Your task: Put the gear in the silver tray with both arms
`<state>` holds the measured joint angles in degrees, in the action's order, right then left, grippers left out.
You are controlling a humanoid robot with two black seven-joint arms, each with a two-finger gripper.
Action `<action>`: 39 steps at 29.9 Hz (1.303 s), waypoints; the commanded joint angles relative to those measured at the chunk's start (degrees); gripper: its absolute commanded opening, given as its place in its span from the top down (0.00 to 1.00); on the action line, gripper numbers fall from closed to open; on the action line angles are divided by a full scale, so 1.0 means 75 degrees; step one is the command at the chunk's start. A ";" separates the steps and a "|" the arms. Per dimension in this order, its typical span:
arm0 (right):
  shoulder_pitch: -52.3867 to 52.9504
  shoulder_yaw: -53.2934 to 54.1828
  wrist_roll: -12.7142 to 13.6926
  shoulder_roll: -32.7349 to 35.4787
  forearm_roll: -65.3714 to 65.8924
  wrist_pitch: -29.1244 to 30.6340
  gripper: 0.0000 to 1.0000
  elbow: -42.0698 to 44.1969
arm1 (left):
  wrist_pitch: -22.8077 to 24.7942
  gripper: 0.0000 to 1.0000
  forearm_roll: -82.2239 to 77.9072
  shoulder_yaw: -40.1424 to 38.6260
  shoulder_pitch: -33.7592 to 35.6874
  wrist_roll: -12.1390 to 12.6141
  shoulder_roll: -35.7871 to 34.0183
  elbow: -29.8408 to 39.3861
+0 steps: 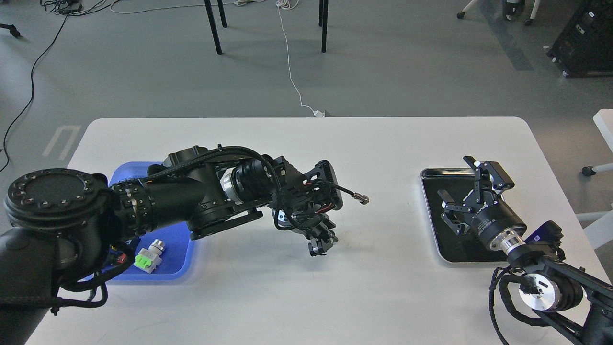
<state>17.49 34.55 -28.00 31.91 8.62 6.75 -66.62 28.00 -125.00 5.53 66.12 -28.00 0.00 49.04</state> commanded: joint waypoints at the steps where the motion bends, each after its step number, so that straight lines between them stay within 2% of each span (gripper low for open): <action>1: 0.0001 -0.0001 0.0001 0.0000 0.0000 0.0002 0.01 0.0000 | 0.0000 0.36 0.0000 -0.0069 0.0031 0.0000 0.0000 0.0012; 5: 0.0001 -0.0001 0.0001 0.0012 0.0000 0.0002 0.01 0.0000 | 0.0000 0.21 0.0142 -0.0653 0.0172 0.0000 0.0000 0.0491; 7: 0.0001 -0.0001 0.0001 0.0012 0.0000 0.0014 0.01 0.0000 | 0.0000 0.17 0.0750 -0.1204 0.0266 0.0000 0.0000 0.0726; 9: 0.0001 -0.0012 0.0001 0.0012 0.0000 0.0025 0.01 -0.0024 | 0.0000 0.11 0.1802 -0.1836 0.0278 0.0000 0.0000 0.1018; 11: 0.0001 -0.0012 0.0001 0.0012 0.0011 0.0026 0.01 -0.0024 | -0.0111 0.08 0.2844 -0.2317 0.0196 0.0000 -0.0023 0.1241; 13: 0.0001 -0.0012 0.0001 0.0000 0.0011 0.0026 0.01 -0.0047 | -0.0438 0.03 0.4214 -0.2600 -0.0060 0.0000 -0.0618 0.1429; 19: 0.0036 -0.0083 0.0001 0.0000 0.0117 0.0037 0.01 -0.0082 | -0.1622 0.02 0.8305 -0.3057 -0.1641 0.0000 -0.2388 0.2271; 22: 0.0083 -0.0106 0.0001 0.0012 0.0269 0.0049 0.01 -0.0117 | -0.2092 0.02 0.9375 -0.3443 -0.2661 0.0000 -0.3057 0.2776; 24: 0.0141 -0.0130 0.0001 0.0012 0.0642 0.0049 0.01 -0.0164 | -0.2385 0.02 0.9787 -0.4436 -0.3818 0.0000 -0.3327 0.3046; 28: 0.0328 -0.0234 0.0001 0.0081 0.1521 0.0049 0.01 -0.0386 | -0.2421 0.02 0.9823 -0.6556 -0.5917 0.0000 -0.3305 0.3293; 32: 0.1251 -0.1227 0.0001 0.0596 0.2412 0.0049 0.01 -0.0480 | -0.2398 0.02 0.9846 -0.7871 -0.7219 0.0000 -0.3223 0.3316; 35: 0.2329 -0.2399 0.0001 0.0890 0.2963 0.0049 0.01 -0.0539 | -0.2351 0.02 0.9905 -0.8447 -0.7818 0.0000 -0.3223 0.3316; 39: 0.4342 -0.4366 0.0001 0.0996 0.4133 0.0037 0.01 -0.0528 | -0.2304 0.02 1.0372 -0.8916 -0.8031 0.0000 -0.3095 0.3316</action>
<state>39.84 12.05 -28.01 38.99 33.62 7.14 -70.66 10.46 -49.68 -59.01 7.03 -27.99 -24.00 73.91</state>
